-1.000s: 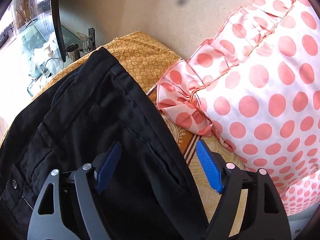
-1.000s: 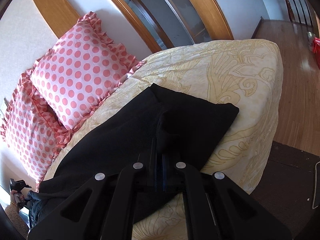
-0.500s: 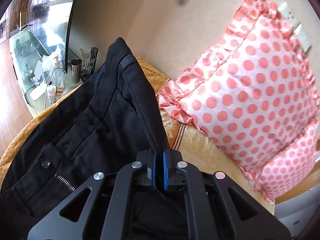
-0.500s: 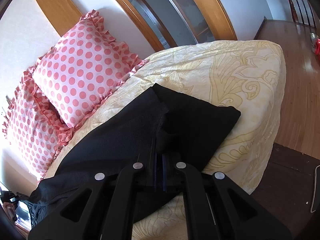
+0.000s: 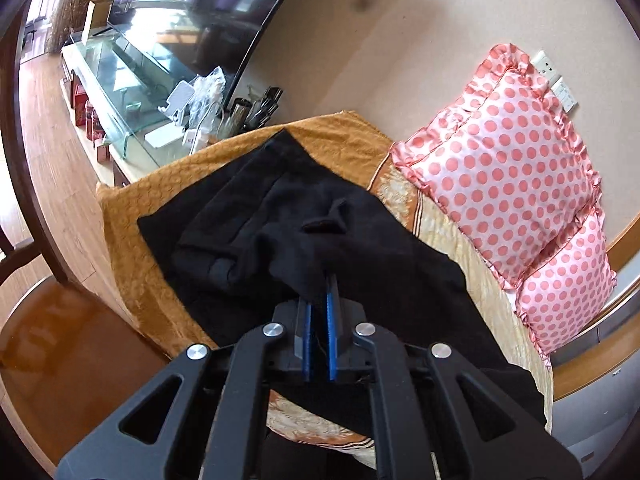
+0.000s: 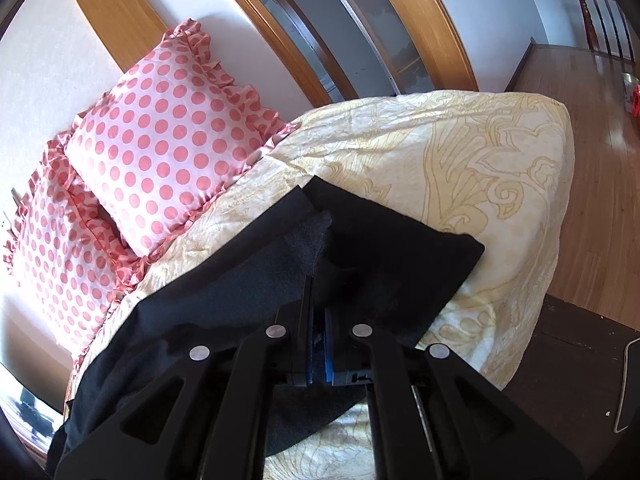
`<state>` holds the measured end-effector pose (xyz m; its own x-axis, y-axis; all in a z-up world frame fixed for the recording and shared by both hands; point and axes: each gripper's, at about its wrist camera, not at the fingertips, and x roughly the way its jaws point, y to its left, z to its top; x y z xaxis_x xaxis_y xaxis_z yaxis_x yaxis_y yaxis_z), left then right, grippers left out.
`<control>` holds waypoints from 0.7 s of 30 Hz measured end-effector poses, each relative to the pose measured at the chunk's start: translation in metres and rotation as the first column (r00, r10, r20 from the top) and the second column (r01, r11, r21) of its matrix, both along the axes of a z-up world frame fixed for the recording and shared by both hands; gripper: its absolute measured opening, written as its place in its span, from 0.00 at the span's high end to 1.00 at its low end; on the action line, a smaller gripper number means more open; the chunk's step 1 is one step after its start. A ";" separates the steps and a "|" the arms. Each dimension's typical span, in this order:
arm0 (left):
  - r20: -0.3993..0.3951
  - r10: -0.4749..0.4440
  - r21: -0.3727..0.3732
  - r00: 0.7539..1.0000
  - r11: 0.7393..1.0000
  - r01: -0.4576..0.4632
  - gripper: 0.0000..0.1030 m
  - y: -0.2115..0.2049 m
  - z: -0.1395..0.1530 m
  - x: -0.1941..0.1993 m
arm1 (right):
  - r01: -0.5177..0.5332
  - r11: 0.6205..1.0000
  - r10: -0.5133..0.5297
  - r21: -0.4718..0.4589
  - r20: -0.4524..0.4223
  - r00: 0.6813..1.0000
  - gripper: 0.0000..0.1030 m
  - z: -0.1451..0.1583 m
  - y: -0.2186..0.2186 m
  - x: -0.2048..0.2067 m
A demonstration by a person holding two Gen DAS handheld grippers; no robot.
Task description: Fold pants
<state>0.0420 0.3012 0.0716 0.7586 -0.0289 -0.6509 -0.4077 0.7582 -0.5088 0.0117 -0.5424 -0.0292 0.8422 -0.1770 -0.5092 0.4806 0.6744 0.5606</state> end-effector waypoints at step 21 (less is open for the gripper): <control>0.061 0.003 -0.060 0.998 0.998 0.000 0.60 0.010 -0.005 -0.012 | 0.059 0.984 -0.053 0.167 -0.041 0.998 0.97 -0.015 -0.045 -0.017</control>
